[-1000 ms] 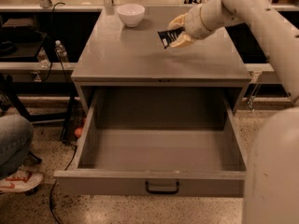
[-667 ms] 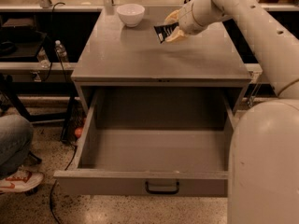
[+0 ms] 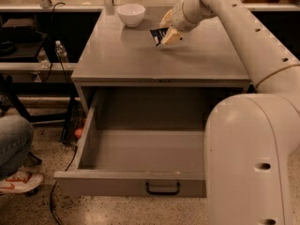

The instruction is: Pick rxbar blueberry from top drawer and place on counter

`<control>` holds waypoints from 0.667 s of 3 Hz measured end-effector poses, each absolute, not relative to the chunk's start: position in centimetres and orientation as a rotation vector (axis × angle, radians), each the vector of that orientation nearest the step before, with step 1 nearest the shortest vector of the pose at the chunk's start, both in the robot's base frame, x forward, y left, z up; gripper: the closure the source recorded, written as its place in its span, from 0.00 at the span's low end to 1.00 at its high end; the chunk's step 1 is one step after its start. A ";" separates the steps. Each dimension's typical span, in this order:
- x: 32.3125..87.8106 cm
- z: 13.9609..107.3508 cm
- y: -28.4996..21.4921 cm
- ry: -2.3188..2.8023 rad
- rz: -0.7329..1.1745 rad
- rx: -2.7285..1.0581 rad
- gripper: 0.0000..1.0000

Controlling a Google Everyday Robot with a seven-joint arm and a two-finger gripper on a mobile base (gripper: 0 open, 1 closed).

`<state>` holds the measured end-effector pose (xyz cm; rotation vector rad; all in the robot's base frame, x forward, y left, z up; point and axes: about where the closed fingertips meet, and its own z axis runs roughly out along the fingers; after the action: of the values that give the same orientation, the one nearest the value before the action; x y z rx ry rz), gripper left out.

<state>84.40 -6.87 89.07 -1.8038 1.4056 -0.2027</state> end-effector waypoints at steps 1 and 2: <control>84.9 88.7 -6.4 1.413 -0.197 -1.812 0.01; 84.8 89.0 -7.2 1.424 -0.201 -1.820 0.00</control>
Offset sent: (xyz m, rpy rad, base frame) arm 0.0100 -0.0038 0.0061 -0.0189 0.0151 0.0026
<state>84.85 -7.22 88.98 -1.8201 1.4240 -0.2012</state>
